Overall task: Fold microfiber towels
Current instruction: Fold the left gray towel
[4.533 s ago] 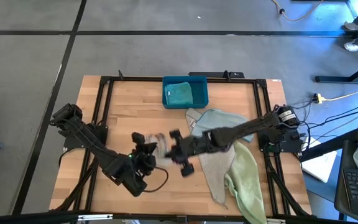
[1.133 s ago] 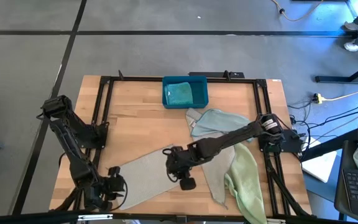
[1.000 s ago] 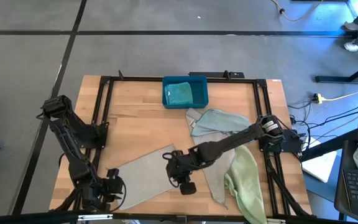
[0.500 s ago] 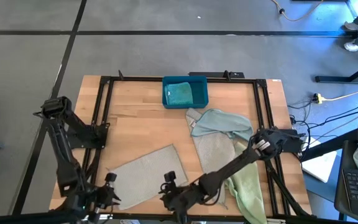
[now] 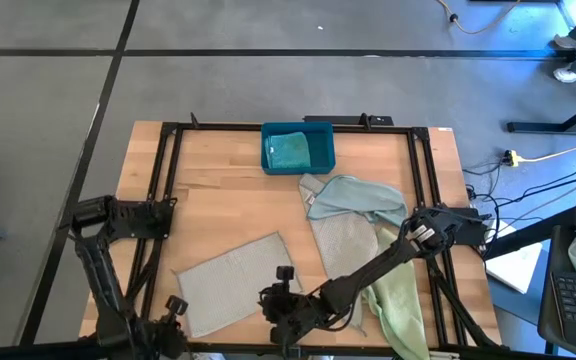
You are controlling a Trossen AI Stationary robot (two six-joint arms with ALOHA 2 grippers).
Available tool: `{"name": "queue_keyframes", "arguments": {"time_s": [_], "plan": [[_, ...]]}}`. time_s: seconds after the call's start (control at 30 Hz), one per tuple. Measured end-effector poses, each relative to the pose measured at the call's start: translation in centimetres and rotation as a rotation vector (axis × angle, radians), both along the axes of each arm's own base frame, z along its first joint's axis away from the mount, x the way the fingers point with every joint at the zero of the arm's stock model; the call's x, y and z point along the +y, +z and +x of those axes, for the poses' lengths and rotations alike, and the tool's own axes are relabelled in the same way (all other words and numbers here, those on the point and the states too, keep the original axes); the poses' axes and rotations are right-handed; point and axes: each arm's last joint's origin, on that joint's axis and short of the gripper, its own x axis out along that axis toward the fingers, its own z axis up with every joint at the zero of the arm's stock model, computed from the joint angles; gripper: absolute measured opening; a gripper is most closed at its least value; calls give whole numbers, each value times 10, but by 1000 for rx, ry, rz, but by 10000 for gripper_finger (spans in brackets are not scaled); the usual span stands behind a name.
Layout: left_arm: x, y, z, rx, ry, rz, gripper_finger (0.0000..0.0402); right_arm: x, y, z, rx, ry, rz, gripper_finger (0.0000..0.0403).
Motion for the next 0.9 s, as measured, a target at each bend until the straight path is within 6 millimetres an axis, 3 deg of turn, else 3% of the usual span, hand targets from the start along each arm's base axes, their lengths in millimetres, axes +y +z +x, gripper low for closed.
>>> {"name": "queue_keyframes", "arguments": {"time_s": [0.2, 0.47, 0.67, 0.9], "plan": [[-10, 6, 2, -18, -98, -57, 92, 2, -1, -2, 8, -12, 15, 115], [-13, -15, 12, -57, -198, 65, 169, 2, -1, -2, -7, -52, 56, 115], [-14, -35, 32, 24, -104, 23, 181, 9, -1, -7, -11, -53, 78, 115], [-11, -53, 41, 147, -60, 28, 180, 14, 0, -10, -20, -63, 91, 115]]}}
